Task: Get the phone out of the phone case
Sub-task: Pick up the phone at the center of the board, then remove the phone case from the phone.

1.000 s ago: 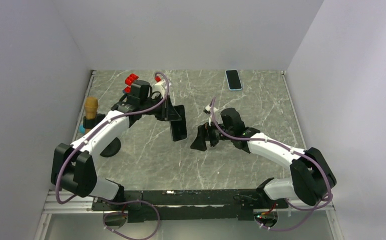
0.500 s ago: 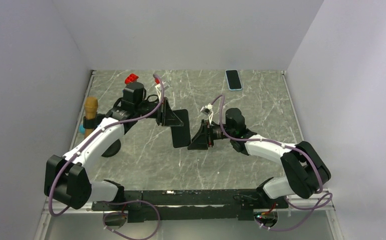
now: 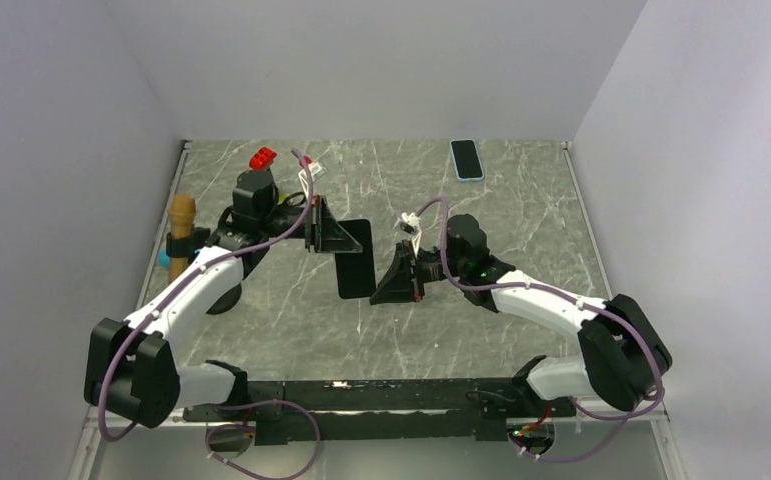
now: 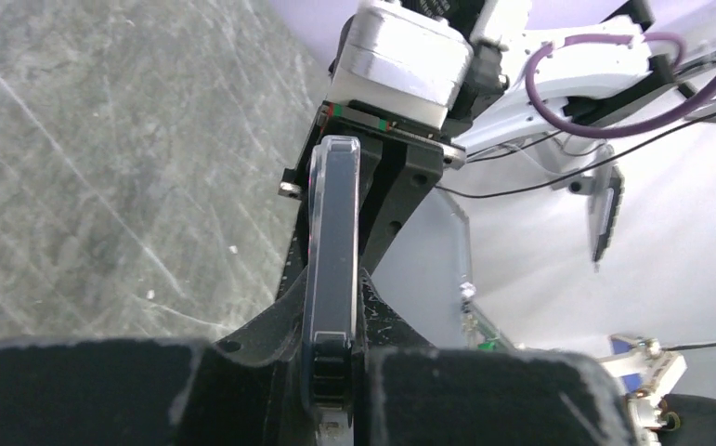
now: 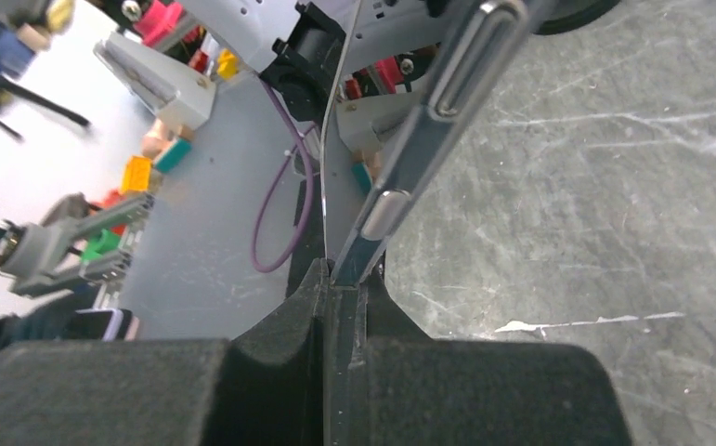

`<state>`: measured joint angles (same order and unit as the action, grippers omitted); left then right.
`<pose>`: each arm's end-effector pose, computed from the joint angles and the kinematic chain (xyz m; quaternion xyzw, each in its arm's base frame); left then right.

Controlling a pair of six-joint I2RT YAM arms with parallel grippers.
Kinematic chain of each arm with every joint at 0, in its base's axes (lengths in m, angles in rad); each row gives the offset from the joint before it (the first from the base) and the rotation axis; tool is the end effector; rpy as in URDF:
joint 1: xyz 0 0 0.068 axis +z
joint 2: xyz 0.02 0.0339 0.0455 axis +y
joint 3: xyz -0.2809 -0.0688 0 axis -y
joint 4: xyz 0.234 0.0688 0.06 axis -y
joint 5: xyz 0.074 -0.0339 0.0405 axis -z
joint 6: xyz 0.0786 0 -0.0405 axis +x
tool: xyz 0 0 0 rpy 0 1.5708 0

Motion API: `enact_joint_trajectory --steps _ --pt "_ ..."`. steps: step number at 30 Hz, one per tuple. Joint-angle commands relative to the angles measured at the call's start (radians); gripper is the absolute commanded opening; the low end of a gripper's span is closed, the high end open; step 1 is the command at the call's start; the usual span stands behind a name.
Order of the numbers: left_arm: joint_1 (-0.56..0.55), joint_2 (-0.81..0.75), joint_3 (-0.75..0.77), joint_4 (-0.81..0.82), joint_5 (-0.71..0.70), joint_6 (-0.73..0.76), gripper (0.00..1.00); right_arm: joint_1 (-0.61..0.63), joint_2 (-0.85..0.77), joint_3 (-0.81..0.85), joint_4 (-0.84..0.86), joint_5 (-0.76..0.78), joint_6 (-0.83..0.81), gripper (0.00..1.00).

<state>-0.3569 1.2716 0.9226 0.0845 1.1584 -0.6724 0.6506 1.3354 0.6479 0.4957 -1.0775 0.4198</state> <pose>0.2367 -0.1651 0.3307 0.2241 0.7086 -0.6287 0.2287 0.1829 0.2262 0.2633 -0.4005 0.6203 0.6190 0.2678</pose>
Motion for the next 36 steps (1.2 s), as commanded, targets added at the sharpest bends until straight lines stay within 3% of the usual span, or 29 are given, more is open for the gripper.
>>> enact_joint_trajectory --steps 1,8,11,14,22,25,29,31,35,36 --pt "-0.021 -0.065 -0.053 0.327 0.059 -0.360 0.00 0.071 -0.035 0.096 -0.084 0.183 -0.302 0.00" --pt "-0.047 -0.009 -0.245 1.084 0.026 -0.904 0.00 0.089 0.028 0.201 -0.071 0.224 -0.407 0.00" --pt "-0.067 0.034 -0.269 1.261 -0.001 -1.038 0.00 0.090 0.043 0.246 -0.100 0.254 -0.466 0.00" --pt "-0.087 0.030 -0.270 1.218 -0.012 -1.015 0.00 0.090 0.036 0.274 -0.151 0.321 -0.531 0.00" --pt "-0.116 -0.033 -0.203 0.857 -0.035 -0.788 0.00 0.090 -0.001 0.270 -0.155 0.553 -0.566 0.00" --pt "-0.117 -0.045 -0.207 0.827 -0.095 -0.762 0.00 0.093 -0.016 0.250 -0.144 0.825 -0.461 0.00" --pt "-0.116 -0.066 -0.242 0.884 -0.237 -0.765 0.00 0.093 -0.046 0.207 -0.246 1.186 -0.173 0.00" --pt "-0.116 -0.070 -0.255 0.923 -0.302 -0.766 0.00 0.093 -0.077 0.172 -0.290 1.186 -0.082 0.00" --pt "-0.114 -0.064 -0.235 0.902 -0.357 -0.721 0.00 0.081 -0.162 0.082 -0.297 1.022 0.012 0.00" --pt "-0.114 -0.071 -0.215 0.837 -0.362 -0.681 0.00 0.075 -0.178 0.074 -0.308 0.967 0.001 0.09"
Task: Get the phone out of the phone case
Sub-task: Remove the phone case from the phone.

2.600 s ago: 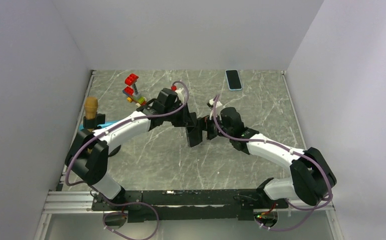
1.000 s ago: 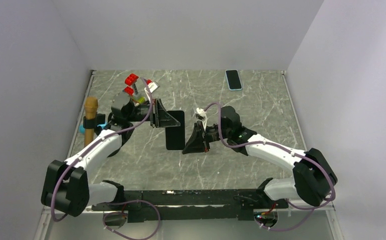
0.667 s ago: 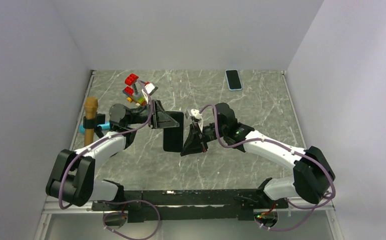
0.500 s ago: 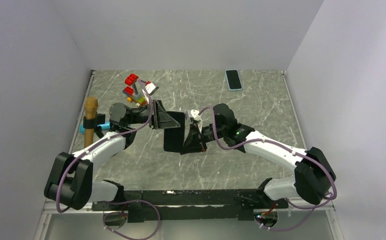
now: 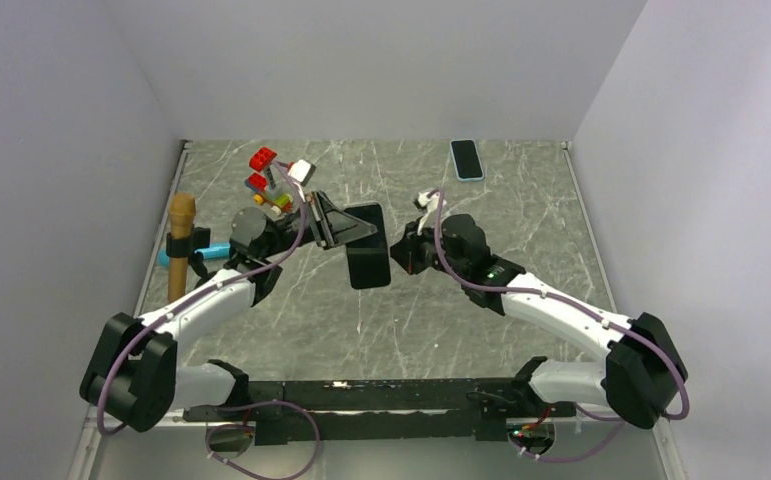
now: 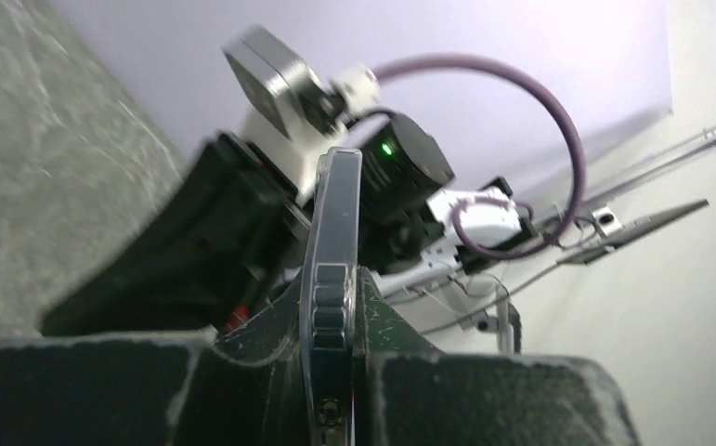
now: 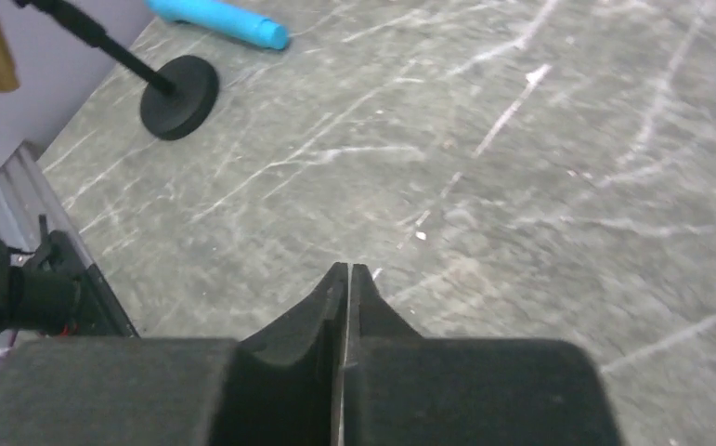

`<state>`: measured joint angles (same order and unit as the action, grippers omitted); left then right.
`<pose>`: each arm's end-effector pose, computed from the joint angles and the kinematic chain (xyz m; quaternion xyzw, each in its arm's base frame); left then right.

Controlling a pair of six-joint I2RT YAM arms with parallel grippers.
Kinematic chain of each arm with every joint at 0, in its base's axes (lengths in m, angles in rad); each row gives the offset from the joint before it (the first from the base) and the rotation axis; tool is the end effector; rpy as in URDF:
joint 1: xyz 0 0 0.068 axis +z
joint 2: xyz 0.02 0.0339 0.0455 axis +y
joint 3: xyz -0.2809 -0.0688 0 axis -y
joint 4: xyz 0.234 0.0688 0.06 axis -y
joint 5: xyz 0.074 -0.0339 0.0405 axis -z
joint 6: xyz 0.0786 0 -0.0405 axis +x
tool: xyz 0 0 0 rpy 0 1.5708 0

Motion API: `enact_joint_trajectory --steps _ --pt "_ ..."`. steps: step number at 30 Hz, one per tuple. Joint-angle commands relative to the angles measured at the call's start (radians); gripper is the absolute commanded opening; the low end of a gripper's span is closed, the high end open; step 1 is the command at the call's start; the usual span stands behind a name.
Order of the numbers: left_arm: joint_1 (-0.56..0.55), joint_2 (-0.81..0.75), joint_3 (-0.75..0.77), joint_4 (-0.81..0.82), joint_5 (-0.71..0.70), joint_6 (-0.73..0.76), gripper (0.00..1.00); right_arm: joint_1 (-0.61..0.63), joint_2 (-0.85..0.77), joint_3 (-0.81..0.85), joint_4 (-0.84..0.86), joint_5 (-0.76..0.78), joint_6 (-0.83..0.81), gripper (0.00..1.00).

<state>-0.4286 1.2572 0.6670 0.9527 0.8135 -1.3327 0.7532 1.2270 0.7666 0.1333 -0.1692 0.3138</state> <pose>0.2317 -0.1687 0.3457 0.0650 0.6115 -0.7259 0.3079 0.2135 0.2183 0.2791 -0.2245 0.7797 0.3543 0.4649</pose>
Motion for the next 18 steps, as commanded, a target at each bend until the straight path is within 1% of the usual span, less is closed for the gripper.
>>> enact_joint_trajectory --steps 1,3,5,6,8,10,11,13,16,18 --pt "-0.042 -0.067 0.054 -0.101 -0.028 0.032 0.00 -0.035 -0.085 -0.044 0.024 0.022 0.084 0.21" --pt "-0.040 -0.092 0.074 -0.256 -0.079 0.159 0.00 -0.043 -0.108 -0.025 -0.088 0.010 0.046 0.43" --pt "-0.033 -0.113 0.088 -0.396 -0.117 0.241 0.00 -0.057 -0.131 -0.016 -0.171 0.017 0.035 0.64" --pt "-0.028 -0.124 0.093 -0.445 -0.134 0.271 0.00 -0.071 -0.138 -0.009 -0.211 0.013 0.042 0.71" --pt "-0.018 -0.143 0.090 -0.492 -0.164 0.311 0.00 -0.117 -0.144 0.012 -0.276 -0.039 0.084 0.80" --pt "-0.005 -0.157 0.083 -0.515 -0.179 0.331 0.00 -0.173 -0.148 0.016 -0.261 -0.231 0.122 0.82" --pt "0.002 -0.161 0.082 -0.525 -0.179 0.337 0.00 -0.189 -0.152 0.013 -0.236 -0.315 0.154 0.81" --pt "0.017 -0.166 0.076 -0.535 -0.180 0.344 0.00 -0.193 -0.160 -0.013 -0.122 -0.480 0.247 0.76" --pt "0.034 -0.176 0.069 -0.539 -0.184 0.347 0.00 -0.184 -0.143 -0.080 0.132 -0.607 0.419 0.72" --pt "0.037 -0.183 0.071 -0.561 -0.201 0.364 0.00 -0.165 -0.107 -0.097 0.244 -0.622 0.482 0.70"
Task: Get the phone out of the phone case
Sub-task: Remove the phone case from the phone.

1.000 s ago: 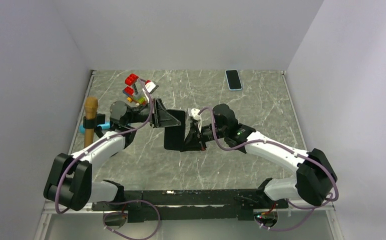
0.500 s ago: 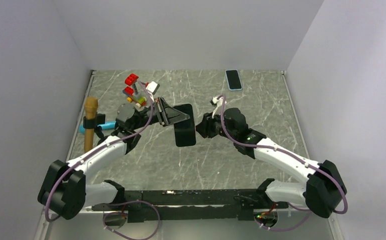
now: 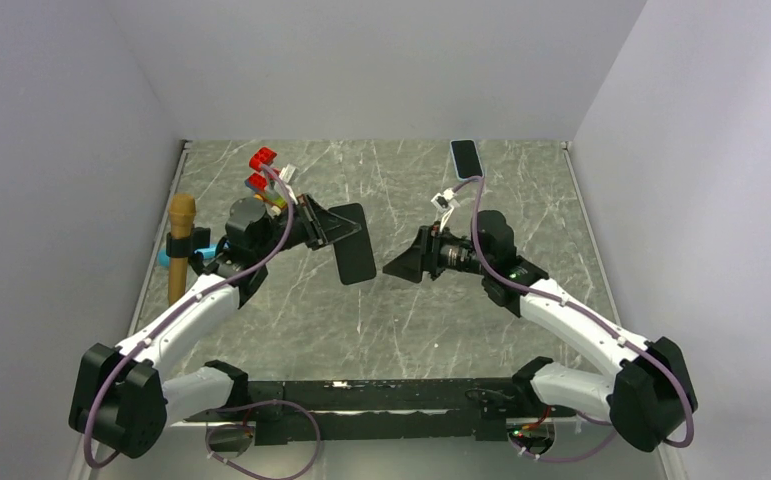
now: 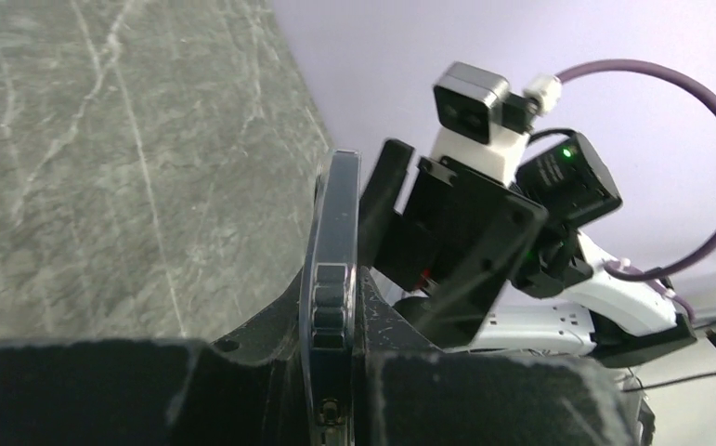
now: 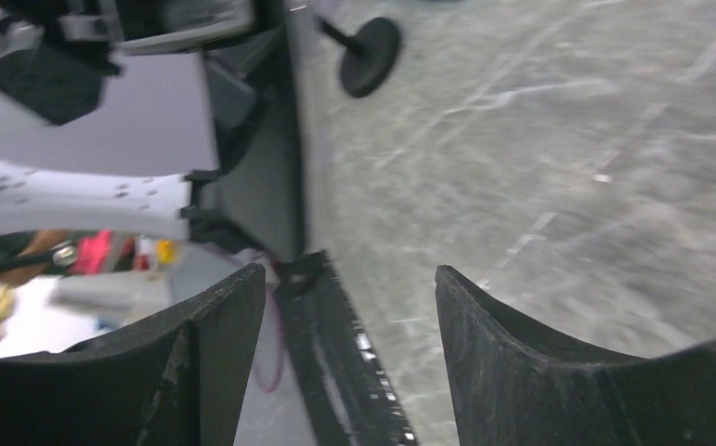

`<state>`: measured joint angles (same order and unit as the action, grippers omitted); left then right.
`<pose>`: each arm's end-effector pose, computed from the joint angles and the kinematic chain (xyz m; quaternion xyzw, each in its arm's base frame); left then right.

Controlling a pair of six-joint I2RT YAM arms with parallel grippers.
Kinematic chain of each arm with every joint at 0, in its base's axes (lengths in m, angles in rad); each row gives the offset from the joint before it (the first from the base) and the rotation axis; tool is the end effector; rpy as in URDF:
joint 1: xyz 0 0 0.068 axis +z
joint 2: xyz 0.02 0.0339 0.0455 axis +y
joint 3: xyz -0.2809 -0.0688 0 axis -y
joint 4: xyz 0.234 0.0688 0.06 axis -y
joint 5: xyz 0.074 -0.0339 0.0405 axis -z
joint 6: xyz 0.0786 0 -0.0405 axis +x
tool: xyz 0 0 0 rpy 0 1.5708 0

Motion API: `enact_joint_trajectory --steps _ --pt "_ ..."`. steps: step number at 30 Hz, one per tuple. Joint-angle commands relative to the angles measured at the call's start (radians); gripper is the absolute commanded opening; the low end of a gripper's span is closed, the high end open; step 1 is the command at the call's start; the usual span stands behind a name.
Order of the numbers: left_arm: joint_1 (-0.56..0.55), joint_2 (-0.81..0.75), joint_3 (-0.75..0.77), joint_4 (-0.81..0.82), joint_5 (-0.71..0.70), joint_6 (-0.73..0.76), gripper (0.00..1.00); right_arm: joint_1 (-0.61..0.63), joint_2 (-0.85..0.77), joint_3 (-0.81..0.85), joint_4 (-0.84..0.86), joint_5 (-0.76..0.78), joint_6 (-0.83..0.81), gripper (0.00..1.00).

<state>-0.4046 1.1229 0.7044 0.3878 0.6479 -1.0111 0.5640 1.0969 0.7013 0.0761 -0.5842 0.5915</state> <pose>0.2324 -0.1511 0.3222 0.0083 0.7157 -0.6027 0.3528 0.1994 0.1774 0.2848 -0.1580 0.7785 0.5018 0.3423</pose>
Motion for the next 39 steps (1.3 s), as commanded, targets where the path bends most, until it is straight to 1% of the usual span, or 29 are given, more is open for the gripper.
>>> enact_joint_trajectory --steps 1,5,9,11,15,19,20,23,26,29,30,31,34,39 --pt "0.014 -0.052 0.036 -0.009 -0.047 0.052 0.00 0.036 0.042 -0.027 0.323 -0.204 0.213 0.68" --pt "0.015 -0.079 0.036 -0.043 -0.099 0.072 0.00 0.062 0.108 -0.005 0.393 -0.195 0.277 0.57" --pt "0.015 -0.151 -0.009 -0.031 -0.169 0.069 0.00 0.064 0.144 -0.026 0.539 -0.197 0.391 0.55" --pt "0.017 -0.180 -0.030 -0.028 -0.200 0.065 0.00 0.067 0.174 -0.021 0.583 -0.210 0.430 0.54" --pt "0.016 -0.186 -0.022 -0.055 -0.201 0.080 0.00 0.087 0.238 -0.012 0.677 -0.231 0.494 0.51" --pt "0.018 -0.171 -0.009 -0.048 -0.168 0.068 0.00 0.088 0.301 -0.002 0.777 -0.264 0.559 0.37" --pt "0.020 -0.168 -0.005 -0.051 -0.163 0.064 0.00 0.088 0.309 0.000 0.787 -0.269 0.568 0.35" --pt "0.025 -0.168 -0.001 -0.063 -0.153 0.058 0.00 0.087 0.309 0.005 0.772 -0.270 0.555 0.35" --pt "0.033 -0.175 0.002 -0.076 -0.150 0.051 0.00 0.082 0.265 0.011 0.657 -0.234 0.484 0.37" --pt "0.041 -0.180 0.003 -0.074 -0.144 0.039 0.00 0.078 0.207 0.021 0.510 -0.175 0.397 0.41" --pt "0.042 -0.181 0.003 -0.076 -0.142 0.036 0.00 0.075 0.193 0.019 0.497 -0.168 0.391 0.43" --pt "0.044 -0.181 0.004 -0.075 -0.140 0.036 0.00 0.071 0.185 0.013 0.507 -0.167 0.402 0.45" --pt "0.045 -0.185 -0.003 -0.066 -0.136 0.026 0.00 0.065 0.185 0.005 0.584 -0.198 0.450 0.45" --pt "0.062 -0.188 -0.018 -0.033 -0.125 0.003 0.00 0.065 0.182 -0.003 0.575 -0.208 0.448 0.44"
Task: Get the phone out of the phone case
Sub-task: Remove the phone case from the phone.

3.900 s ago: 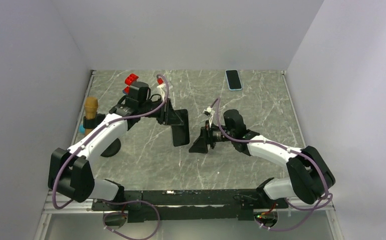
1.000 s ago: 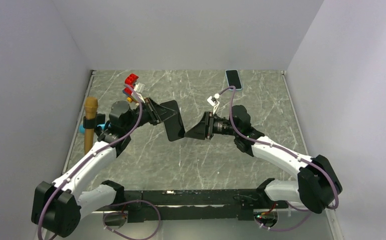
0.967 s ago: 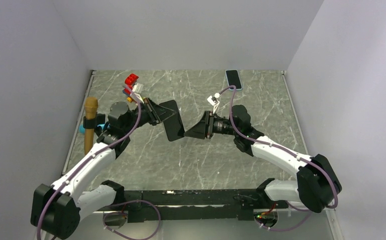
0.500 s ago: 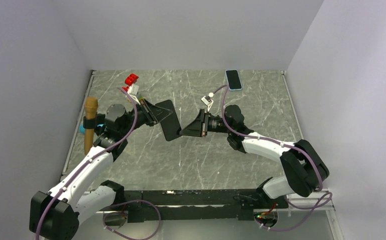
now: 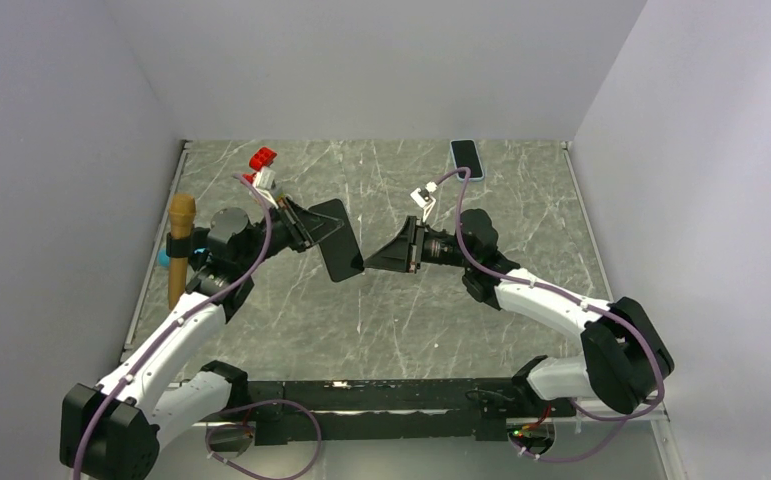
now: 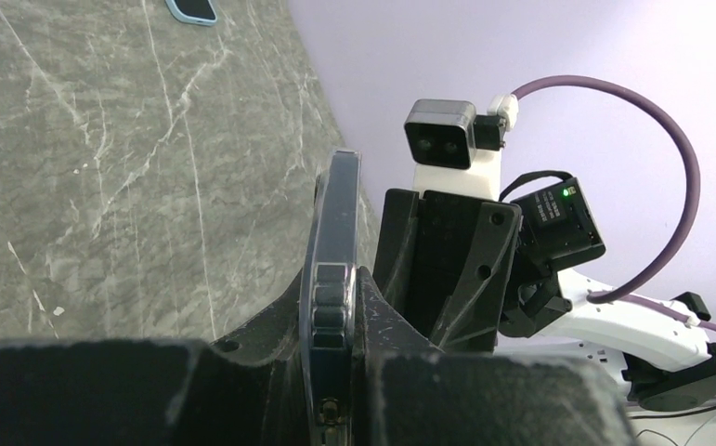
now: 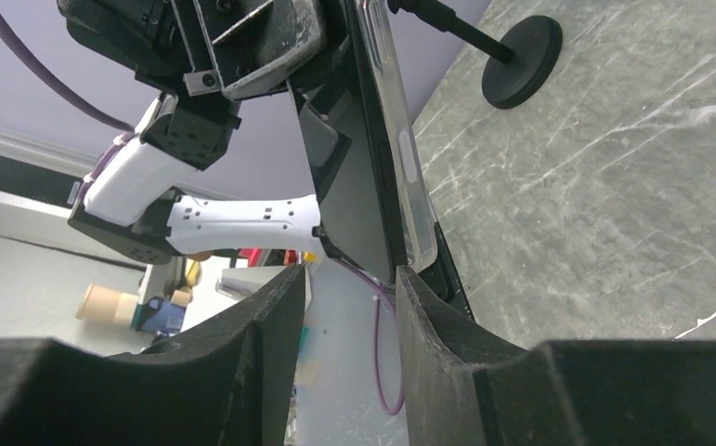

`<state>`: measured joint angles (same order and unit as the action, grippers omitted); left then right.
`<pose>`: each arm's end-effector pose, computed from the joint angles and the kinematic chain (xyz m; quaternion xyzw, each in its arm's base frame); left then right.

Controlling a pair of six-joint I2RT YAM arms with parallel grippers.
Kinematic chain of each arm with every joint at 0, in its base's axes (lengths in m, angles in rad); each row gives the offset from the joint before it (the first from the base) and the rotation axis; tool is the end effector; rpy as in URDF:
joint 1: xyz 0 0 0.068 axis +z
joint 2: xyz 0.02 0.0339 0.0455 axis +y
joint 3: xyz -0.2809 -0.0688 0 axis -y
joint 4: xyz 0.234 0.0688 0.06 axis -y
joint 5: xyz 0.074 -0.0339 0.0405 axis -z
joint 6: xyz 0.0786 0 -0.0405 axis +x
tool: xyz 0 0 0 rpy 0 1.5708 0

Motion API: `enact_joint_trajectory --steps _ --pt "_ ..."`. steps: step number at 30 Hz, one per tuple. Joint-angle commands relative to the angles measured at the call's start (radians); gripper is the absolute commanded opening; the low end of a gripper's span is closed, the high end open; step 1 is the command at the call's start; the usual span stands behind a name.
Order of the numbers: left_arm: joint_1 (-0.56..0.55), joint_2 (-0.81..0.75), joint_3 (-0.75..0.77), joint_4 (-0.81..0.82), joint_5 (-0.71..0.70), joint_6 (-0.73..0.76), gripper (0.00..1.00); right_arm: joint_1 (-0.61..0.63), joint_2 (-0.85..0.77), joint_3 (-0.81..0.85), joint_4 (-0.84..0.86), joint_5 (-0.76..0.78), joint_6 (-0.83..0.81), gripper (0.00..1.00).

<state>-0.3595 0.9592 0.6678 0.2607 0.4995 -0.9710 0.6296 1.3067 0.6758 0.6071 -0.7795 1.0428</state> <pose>0.2142 -0.1207 0.3293 -0.0453 0.7151 -0.5560 0.4212 0.2107 0.2218 0.2920 -0.1241 0.7022 0.6618 0.2314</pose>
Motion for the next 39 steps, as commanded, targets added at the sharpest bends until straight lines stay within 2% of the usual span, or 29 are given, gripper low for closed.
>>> enact_joint_trajectory --steps 1,11,19,27,29,32,33,35,39 --pt "0.022 -0.021 0.021 0.098 0.032 -0.043 0.00 -0.001 -0.027 0.020 0.047 -0.017 -0.009 0.44" --pt "0.030 0.030 -0.011 0.245 0.099 -0.137 0.00 0.003 0.028 0.048 0.150 -0.044 0.050 0.42" --pt "0.029 0.059 -0.023 0.262 0.123 -0.146 0.00 0.005 0.076 0.044 0.355 -0.075 0.193 0.31" --pt "-0.052 0.097 -0.037 0.302 0.140 -0.155 0.00 0.017 0.224 0.136 0.533 -0.102 0.299 0.32" --pt "-0.063 0.093 -0.039 0.290 0.145 -0.141 0.00 0.017 0.248 0.156 0.551 -0.108 0.314 0.28" --pt "-0.064 0.082 -0.029 0.250 0.166 -0.094 0.01 0.016 0.272 0.163 0.581 -0.118 0.339 0.06" --pt "-0.060 0.074 -0.022 0.223 0.173 -0.073 0.10 0.016 0.274 0.159 0.589 -0.121 0.348 0.00" --pt "-0.052 0.040 -0.019 0.175 0.172 -0.030 0.31 0.011 0.276 0.142 0.612 -0.121 0.372 0.00" --pt "-0.009 -0.036 -0.051 0.148 0.176 0.024 0.58 -0.002 0.290 0.111 0.701 -0.128 0.458 0.00"
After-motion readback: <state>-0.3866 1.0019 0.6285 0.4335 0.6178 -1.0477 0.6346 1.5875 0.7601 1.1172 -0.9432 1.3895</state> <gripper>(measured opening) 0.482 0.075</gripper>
